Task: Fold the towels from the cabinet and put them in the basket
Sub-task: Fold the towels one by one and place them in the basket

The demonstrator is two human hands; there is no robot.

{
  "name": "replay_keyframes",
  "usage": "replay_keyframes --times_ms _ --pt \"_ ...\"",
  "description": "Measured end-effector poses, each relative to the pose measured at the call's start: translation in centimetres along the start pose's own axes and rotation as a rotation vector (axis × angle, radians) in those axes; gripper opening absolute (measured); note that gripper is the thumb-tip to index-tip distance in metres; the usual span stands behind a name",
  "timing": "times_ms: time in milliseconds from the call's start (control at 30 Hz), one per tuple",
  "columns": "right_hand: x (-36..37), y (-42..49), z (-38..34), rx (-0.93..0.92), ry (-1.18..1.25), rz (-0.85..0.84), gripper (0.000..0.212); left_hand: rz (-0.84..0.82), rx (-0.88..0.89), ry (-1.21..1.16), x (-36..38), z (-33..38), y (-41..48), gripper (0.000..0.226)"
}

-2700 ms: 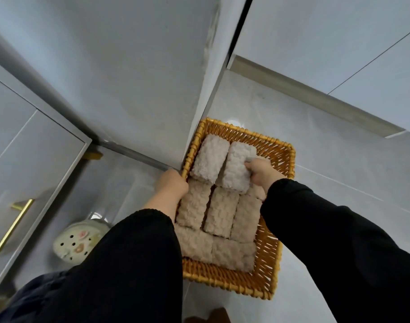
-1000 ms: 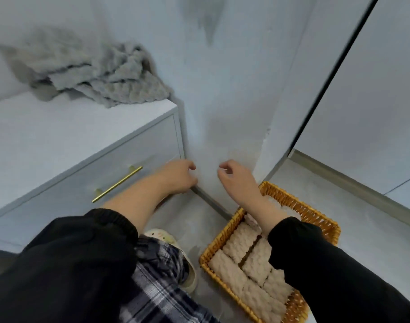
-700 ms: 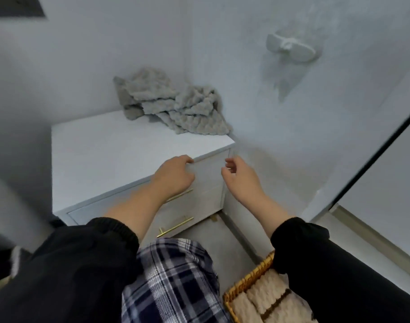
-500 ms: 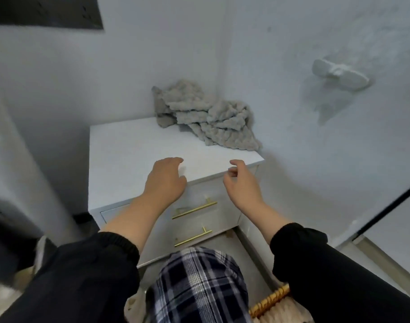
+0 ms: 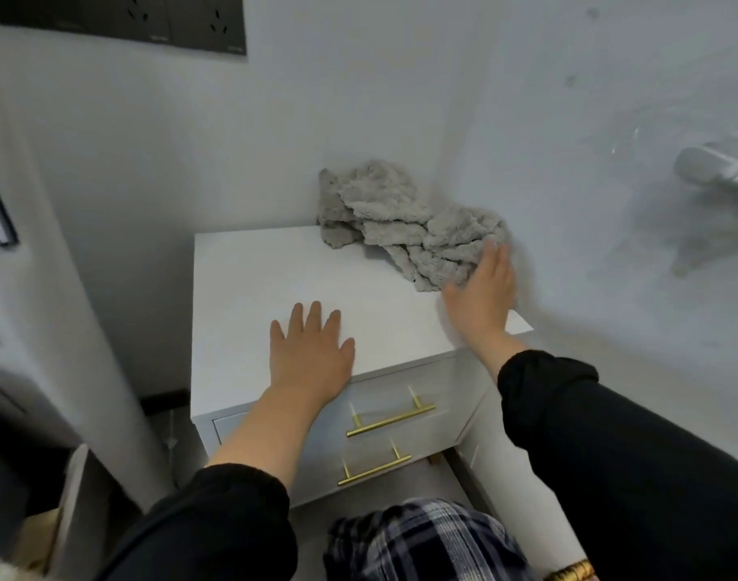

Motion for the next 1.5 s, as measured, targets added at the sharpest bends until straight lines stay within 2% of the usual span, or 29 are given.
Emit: replay_keyframes --times_ms 133,233,333,433,467,533,633,733,800,967,1067,1167,1267,1400,1500 --pt "0.7 3.2 1.1 -0.074 -0.181 -0.124 0.092 -0.006 -0.027 -0.004 0.3 0.2 0.4 0.056" --pt "1.8 4.7 1.7 -0.066 -0.220 -0.211 0.086 0.000 -0.042 -0.019 0.3 0.4 0.5 0.056" --pt "1.7 6.3 1.6 -0.026 -0.205 -0.171 0.065 0.003 -0.049 -0.028 0.3 0.4 0.6 0.056" --pt "1.0 7.5 0.7 -0.049 -0.183 -0.140 0.025 0.004 -0.048 -0.033 0.3 0.4 0.6 0.056" --pt "0.3 7.8 -0.2 -0.074 -0.183 -0.112 0.017 0.002 -0.050 -0.034 0.2 0.4 0.6 0.056" --pt "-2.3 8.3 -2.2 -0.129 -0.116 0.061 0.012 0.001 -0.052 -0.042 0.1 0.4 0.7 0.057" --pt "-7.1 8.3 -4.6 -0.112 0.151 0.354 0.015 0.005 -0.063 -0.074 -0.1 0.2 0.6 0.058" --pt "-9.5 8.2 -6.1 -0.033 0.417 0.425 0.011 0.016 -0.078 -0.179 -0.8 0.0 0.6 0.060" --pt "-10.5 7.6 -7.3 -0.001 0.546 0.416 0.012 0.012 -0.077 -0.324 -1.3 -0.1 0.7 0.061" --pt "-12.7 4.8 -10.9 -0.009 0.709 0.365 0.021 0.024 -0.028 -0.929 -4.8 -0.7 -0.3 0.059" --pt "-12.8 3.2 -12.1 0.022 0.853 0.336 0.018 0.056 0.022 -1.242 -8.2 -0.9 -1.5 0.054" --pt "-10.6 1.2 -13.0 0.129 1.072 0.224 0.023 -0.050 0.005 -1.530 -9.5 -1.4 -2.5 0.050" --pt "-8.4 -0.9 -13.5 0.207 1.239 0.135 0.022 -0.147 -0.021 -1.587 -9.4 -2.1 -2.8 0.037" --pt "-6.8 -2.6 -13.6 0.164 1.186 0.055 0.034 -0.139 -0.035 -1.473 -8.5 -3.5 -3.2 0.012" --pt "-5.6 -3.3 -13.5 0.136 1.206 -0.011 0.035 -0.175 -0.029 -1.443 -7.8 -4.2 -3.0 0.020"
Point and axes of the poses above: each hand's wrist, its own y-axis towards the middle knuckle, its own x-axis out of the palm, z = x × y, the point moved 9 cm from there along y, towards the middle knuckle, and after that the axes turned 9 degrees about -x, right-handed, at the moved point
